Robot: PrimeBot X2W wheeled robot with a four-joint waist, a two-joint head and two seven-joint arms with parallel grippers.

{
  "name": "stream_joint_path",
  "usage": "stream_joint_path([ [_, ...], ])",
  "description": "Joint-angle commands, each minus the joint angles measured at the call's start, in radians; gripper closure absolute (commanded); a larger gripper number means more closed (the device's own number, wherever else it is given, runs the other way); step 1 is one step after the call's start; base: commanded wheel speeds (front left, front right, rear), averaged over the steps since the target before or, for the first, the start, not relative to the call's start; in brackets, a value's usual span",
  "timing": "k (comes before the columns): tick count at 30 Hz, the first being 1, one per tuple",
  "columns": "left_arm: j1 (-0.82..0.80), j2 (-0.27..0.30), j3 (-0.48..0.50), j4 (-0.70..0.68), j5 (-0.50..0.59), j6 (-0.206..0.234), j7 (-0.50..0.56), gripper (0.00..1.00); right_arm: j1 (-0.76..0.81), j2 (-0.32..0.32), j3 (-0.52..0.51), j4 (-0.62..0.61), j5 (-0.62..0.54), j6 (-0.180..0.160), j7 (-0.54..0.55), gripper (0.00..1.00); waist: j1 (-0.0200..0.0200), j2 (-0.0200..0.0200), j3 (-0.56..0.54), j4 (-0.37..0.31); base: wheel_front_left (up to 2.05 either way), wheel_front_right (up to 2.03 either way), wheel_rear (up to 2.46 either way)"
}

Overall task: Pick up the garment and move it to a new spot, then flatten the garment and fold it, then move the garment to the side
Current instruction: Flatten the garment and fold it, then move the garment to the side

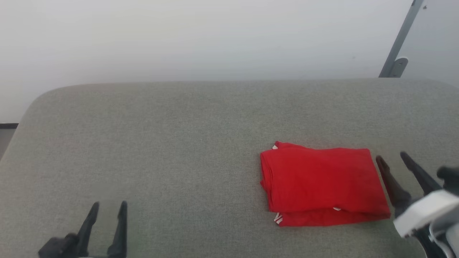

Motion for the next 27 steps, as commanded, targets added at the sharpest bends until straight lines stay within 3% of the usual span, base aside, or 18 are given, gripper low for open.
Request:
stream_joint_path([
  [1, 0.018, 0.001, 0.008, -0.007, 0.002, -0.002, -0.004, 0.00, 0.024, 0.001, -0.009, -0.011, -0.014, 0.000, -0.006, 0.00, 0.0000, -0.0001, 0.001, 0.002, 0.00, 0.00, 0.00],
  [12, 0.100, -0.044, 0.048, -0.105, 0.030, -0.002, -0.004, 0.00, 0.192, 0.055, -0.197, -0.192, -0.099, 0.000, 0.044, 0.00, 0.0000, -0.0001, 0.024, 0.015, 0.00, 0.00, 0.00],
  [27, 0.073, -0.048, 0.041, -0.112, 0.036, -0.002, -0.004, 0.00, 0.228, 0.120, -0.271, -0.284, -0.141, 0.000, 0.118, 0.00, 0.0000, -0.0001, 0.028, 0.017, 0.00, 0.00, 0.00],
])
